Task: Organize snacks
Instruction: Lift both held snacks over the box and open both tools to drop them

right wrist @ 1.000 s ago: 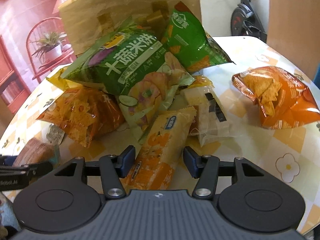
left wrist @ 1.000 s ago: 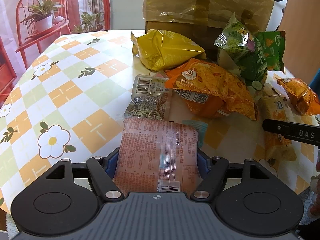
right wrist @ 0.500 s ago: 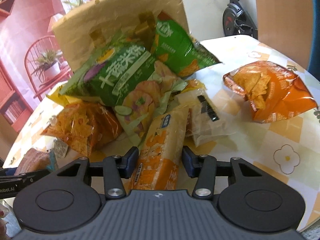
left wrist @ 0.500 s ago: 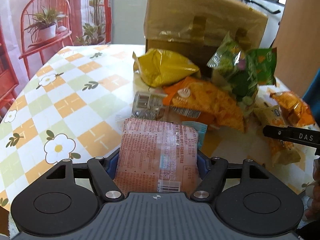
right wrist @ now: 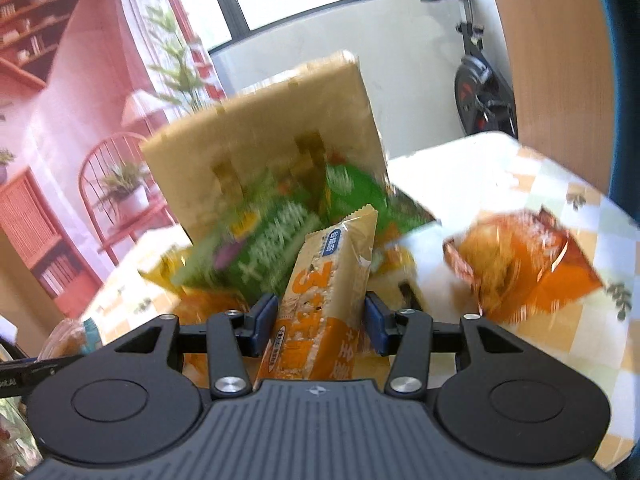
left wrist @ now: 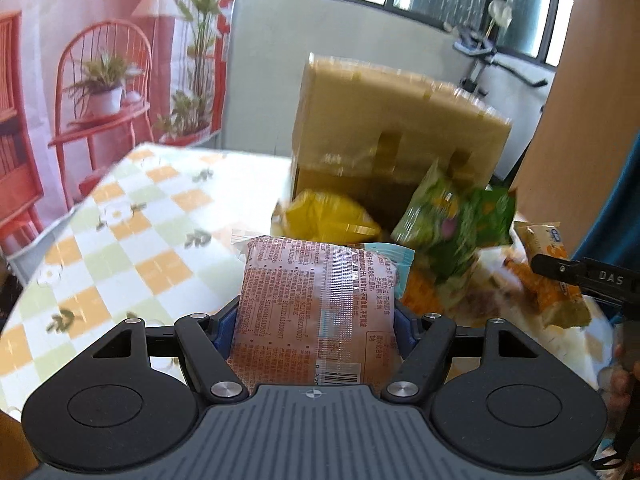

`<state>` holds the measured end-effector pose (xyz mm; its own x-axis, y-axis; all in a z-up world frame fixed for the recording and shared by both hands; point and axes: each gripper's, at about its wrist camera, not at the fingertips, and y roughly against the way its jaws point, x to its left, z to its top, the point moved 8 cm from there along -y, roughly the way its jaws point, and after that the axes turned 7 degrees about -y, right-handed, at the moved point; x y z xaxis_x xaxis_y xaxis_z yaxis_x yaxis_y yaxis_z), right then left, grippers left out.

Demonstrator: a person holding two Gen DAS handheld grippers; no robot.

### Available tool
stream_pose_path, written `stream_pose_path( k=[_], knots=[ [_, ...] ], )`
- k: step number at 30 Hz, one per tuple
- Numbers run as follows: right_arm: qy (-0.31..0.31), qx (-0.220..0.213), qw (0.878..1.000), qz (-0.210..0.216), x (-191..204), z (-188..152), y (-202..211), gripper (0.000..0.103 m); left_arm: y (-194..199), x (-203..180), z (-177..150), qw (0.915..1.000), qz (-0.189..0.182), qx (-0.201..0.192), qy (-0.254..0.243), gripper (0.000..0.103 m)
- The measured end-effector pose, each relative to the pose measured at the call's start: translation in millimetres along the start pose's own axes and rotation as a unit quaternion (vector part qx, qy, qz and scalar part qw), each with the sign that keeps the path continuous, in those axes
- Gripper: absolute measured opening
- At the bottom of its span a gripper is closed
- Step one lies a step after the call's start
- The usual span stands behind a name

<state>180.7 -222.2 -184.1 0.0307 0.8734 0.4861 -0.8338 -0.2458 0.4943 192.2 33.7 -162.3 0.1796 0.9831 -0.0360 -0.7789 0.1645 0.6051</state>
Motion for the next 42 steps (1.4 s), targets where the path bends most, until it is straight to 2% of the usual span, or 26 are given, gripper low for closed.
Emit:
stream_pose_path(
  k=[4,10,22,26,31,35,39,42],
  knots=[
    [0.011,-0.029,0.999,0.016,9,26,13,0.049,15,3,30,0.9993,-0.011,-0.033,0.015,0.074],
    [0.033,-0.069,0.996,0.035,24,69,22,0.049,21,4,73,0.9967,0.005,-0.08,0.014,0.074],
    [0.059,-0.083,0.993,0.066,44,106,-2,0.049,12,11,112,0.9939,0.015,-0.106,0.023,0.074],
    [0.069,-0.094,0.99,0.073,49,119,-12,0.049,-3,8,127,0.9936,0.01,-0.111,0.017,0.074],
    [0.083,-0.099,0.988,0.087,52,128,-26,0.049,-22,-10,156,0.9882,-0.013,-0.152,-0.015,0.075],
    [0.091,-0.136,0.982,0.098,60,156,-40,0.049,-52,-20,185,0.9847,-0.025,-0.172,-0.013,0.075],
    [0.128,-0.159,0.974,0.093,74,179,-67,0.049,-87,-32,217,0.9823,-0.014,-0.184,-0.03,0.075],
    [0.137,-0.155,0.974,0.092,81,192,-97,0.049,-111,-39,237,0.9824,-0.011,-0.183,-0.036,0.075]
  ],
)
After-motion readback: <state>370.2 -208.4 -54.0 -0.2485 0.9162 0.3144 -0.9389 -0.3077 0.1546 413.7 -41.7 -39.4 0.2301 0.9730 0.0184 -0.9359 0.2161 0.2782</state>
